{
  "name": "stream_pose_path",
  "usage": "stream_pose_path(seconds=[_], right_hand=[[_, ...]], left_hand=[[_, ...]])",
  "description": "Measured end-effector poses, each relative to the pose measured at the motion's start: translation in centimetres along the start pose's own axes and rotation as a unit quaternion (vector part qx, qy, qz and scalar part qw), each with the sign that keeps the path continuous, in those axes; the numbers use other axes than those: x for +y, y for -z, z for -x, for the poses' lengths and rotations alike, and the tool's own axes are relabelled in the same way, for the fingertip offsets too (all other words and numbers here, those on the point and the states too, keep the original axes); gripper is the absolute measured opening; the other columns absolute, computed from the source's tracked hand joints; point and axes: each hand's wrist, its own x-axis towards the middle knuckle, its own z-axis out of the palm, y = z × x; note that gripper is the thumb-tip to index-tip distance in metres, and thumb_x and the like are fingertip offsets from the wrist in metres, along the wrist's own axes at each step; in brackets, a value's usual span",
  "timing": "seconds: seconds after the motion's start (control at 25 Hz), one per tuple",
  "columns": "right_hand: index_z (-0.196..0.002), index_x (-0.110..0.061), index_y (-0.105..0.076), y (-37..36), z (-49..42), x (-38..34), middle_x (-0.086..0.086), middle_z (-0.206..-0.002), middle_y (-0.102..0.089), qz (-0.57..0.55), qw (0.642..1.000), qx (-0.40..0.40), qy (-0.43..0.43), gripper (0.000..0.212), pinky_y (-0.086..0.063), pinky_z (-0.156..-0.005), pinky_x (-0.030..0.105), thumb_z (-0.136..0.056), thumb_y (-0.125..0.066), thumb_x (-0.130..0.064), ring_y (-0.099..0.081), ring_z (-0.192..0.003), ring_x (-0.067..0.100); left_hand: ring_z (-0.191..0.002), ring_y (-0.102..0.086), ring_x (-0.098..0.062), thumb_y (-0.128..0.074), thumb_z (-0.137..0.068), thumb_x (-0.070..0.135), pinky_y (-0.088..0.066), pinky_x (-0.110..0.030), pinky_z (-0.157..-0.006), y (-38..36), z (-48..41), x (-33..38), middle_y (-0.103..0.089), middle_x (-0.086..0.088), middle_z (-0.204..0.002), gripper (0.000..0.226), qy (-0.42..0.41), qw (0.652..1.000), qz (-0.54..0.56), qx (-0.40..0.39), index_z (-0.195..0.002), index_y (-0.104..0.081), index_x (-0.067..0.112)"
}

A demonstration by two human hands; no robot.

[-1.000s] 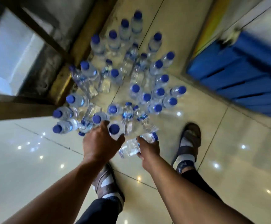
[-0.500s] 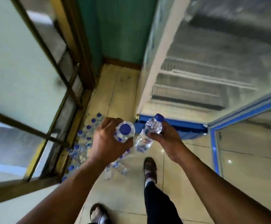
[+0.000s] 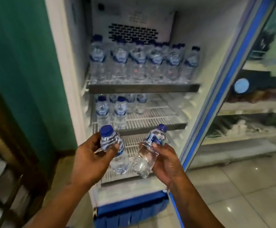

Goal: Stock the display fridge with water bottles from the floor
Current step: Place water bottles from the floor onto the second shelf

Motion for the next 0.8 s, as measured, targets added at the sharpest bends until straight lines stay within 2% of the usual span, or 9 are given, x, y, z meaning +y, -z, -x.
stream_pose_path(seconds=[0.12,0.2,0.28,0.4,0.44,0.52,0.6,0.72,0.8], right_hand=[[-0.109,0.002,-0.065,1.9,-3.3,-3.6,0.020,-0.095,-0.069,0.034,0.998,0.042,0.030,0.080,-0.057,-0.080,0.041,-0.038,-0.099,-0.015,-0.068,-0.091,0.030],[-0.118,-0.002,-0.063,3.3,-5.5,-5.3,0.016,-0.098,-0.069,0.011,0.998,0.045,0.042,0.087,-0.057,-0.084,0.044,-0.040,-0.099,-0.014,-0.068,-0.092,0.029],[-0.119,-0.007,-0.064,5.0,-7.9,-6.7,0.015,-0.102,-0.069,-0.023,0.999,0.038,0.029,0.076,-0.050,-0.097,0.054,-0.050,-0.095,-0.014,-0.068,-0.095,0.030],[-0.127,-0.005,-0.061,7.5,-11.1,-7.9,0.019,-0.110,-0.067,-0.076,0.996,0.028,-0.026,0.048,-0.042,-0.103,0.059,-0.082,-0.072,-0.016,-0.065,-0.097,0.034],[-0.126,-0.002,-0.061,7.9,-11.8,-8.2,0.019,-0.108,-0.066,-0.090,0.994,0.020,-0.051,0.045,-0.044,-0.100,0.057,-0.084,-0.068,-0.017,-0.064,-0.094,0.034],[-0.110,0.001,-0.066,8.3,-13.3,-8.7,0.017,-0.096,-0.066,-0.096,0.992,0.000,-0.080,0.030,-0.053,-0.086,0.048,-0.085,-0.065,-0.015,-0.065,-0.081,0.029],[-0.103,-0.001,-0.064,8.6,-15.0,-8.8,0.013,-0.087,-0.066,-0.066,0.995,0.012,-0.079,0.019,-0.058,-0.073,0.046,-0.086,-0.065,-0.009,-0.066,-0.074,0.025],[-0.118,-0.008,-0.062,9.4,-17.6,-9.0,0.012,-0.096,-0.070,0.014,0.996,0.079,-0.027,0.038,-0.059,-0.078,0.050,-0.082,-0.072,-0.002,-0.070,-0.083,0.025],[-0.120,-0.007,-0.064,10.0,-19.6,-9.4,0.014,-0.103,-0.072,0.065,0.993,0.102,-0.009,0.040,-0.059,-0.073,0.043,-0.082,-0.074,-0.003,-0.073,-0.087,0.025]], left_hand=[[-0.083,-0.071,-0.003,-0.077,-0.080,0.024,-0.056,-0.017,-0.070,-3.2,-2.9,1.5,-0.074,0.018,-0.094,0.036,-0.019,1.000,0.002,-0.004,-0.110,-0.064,0.036],[-0.076,-0.071,-0.003,-0.077,-0.080,0.024,-0.056,-0.016,-0.067,-4.9,-4.5,1.7,-0.074,0.020,-0.088,0.035,-0.015,1.000,0.001,-0.005,-0.107,-0.061,0.040],[-0.066,-0.065,0.002,-0.077,-0.080,0.025,-0.053,-0.014,-0.065,-6.6,-6.2,1.8,-0.071,0.028,-0.081,0.034,-0.011,1.000,0.006,0.001,-0.104,-0.059,0.041],[-0.086,-0.069,-0.001,-0.078,-0.080,0.022,-0.057,-0.022,-0.077,-8.7,-8.4,1.4,-0.074,0.019,-0.095,0.038,-0.005,1.000,0.007,0.015,-0.113,-0.063,0.033],[-0.091,-0.069,-0.001,-0.078,-0.080,0.020,-0.057,-0.023,-0.081,-9.4,-9.0,1.2,-0.074,0.015,-0.098,0.040,-0.002,1.000,0.011,0.016,-0.116,-0.063,0.029],[-0.094,-0.069,-0.001,-0.079,-0.079,0.019,-0.056,-0.021,-0.083,-10.7,-10.1,0.8,-0.074,0.013,-0.102,0.043,0.007,1.000,0.016,0.011,-0.119,-0.062,0.025],[-0.095,-0.069,-0.004,-0.079,-0.077,0.026,-0.057,-0.026,-0.086,-11.9,-11.2,0.2,-0.072,0.014,-0.105,0.050,0.010,1.000,0.014,0.008,-0.122,-0.059,0.024],[-0.093,-0.070,-0.012,-0.076,-0.069,0.038,-0.058,-0.034,-0.085,-14.0,-12.6,-0.7,-0.071,0.010,-0.107,0.062,0.012,1.000,0.015,0.020,-0.124,-0.054,0.021],[-0.094,-0.069,-0.004,-0.074,-0.071,0.034,-0.058,-0.026,-0.084,-15.2,-13.5,-1.1,-0.069,0.012,-0.108,0.061,0.010,0.999,0.028,0.039,-0.125,-0.052,0.018]])
